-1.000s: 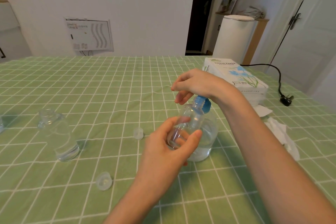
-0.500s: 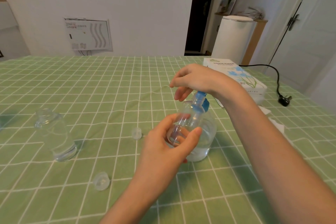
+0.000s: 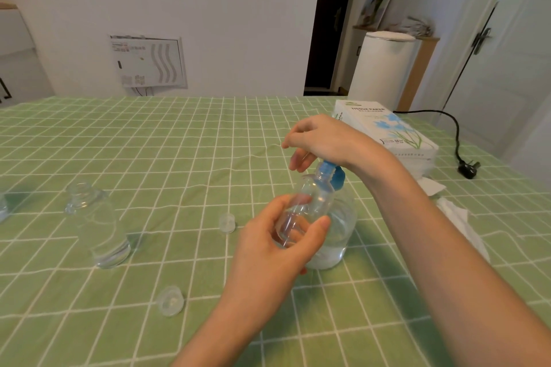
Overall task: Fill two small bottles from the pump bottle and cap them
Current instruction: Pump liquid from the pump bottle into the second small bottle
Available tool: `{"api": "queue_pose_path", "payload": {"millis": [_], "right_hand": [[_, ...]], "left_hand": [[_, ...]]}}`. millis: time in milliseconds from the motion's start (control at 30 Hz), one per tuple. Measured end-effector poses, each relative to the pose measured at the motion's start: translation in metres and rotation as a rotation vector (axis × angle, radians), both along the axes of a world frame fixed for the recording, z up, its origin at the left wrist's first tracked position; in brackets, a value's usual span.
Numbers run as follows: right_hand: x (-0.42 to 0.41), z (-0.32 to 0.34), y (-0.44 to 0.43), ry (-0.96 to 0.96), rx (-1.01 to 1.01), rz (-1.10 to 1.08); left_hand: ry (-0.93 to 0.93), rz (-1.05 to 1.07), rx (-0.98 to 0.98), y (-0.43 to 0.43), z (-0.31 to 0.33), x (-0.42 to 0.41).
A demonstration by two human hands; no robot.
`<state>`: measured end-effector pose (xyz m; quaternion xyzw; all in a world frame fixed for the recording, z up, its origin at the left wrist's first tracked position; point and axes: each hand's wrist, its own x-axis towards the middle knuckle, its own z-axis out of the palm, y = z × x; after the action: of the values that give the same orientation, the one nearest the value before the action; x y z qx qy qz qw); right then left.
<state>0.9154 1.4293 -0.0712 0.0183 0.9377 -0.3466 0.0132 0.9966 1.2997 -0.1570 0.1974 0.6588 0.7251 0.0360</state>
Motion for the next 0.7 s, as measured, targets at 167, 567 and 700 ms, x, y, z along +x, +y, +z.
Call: {"api": "queue_pose_path", "payload": {"millis": [167, 567, 700], "right_hand": [[0.0, 0.011, 0.002, 0.052, 0.045, -0.006], [-0.002, 0.001, 0.001, -0.068, 0.007, 0.011], [-0.003, -0.004, 0.001, -0.087, -0.013, 0.003]], "left_hand": [[0.007, 0.011, 0.005, 0.002, 0.002, -0.001], [-0.009, -0.007, 0.007, -0.001, 0.002, 0.0], [-0.016, -0.014, 0.008, -0.002, -0.001, 0.0]]}}
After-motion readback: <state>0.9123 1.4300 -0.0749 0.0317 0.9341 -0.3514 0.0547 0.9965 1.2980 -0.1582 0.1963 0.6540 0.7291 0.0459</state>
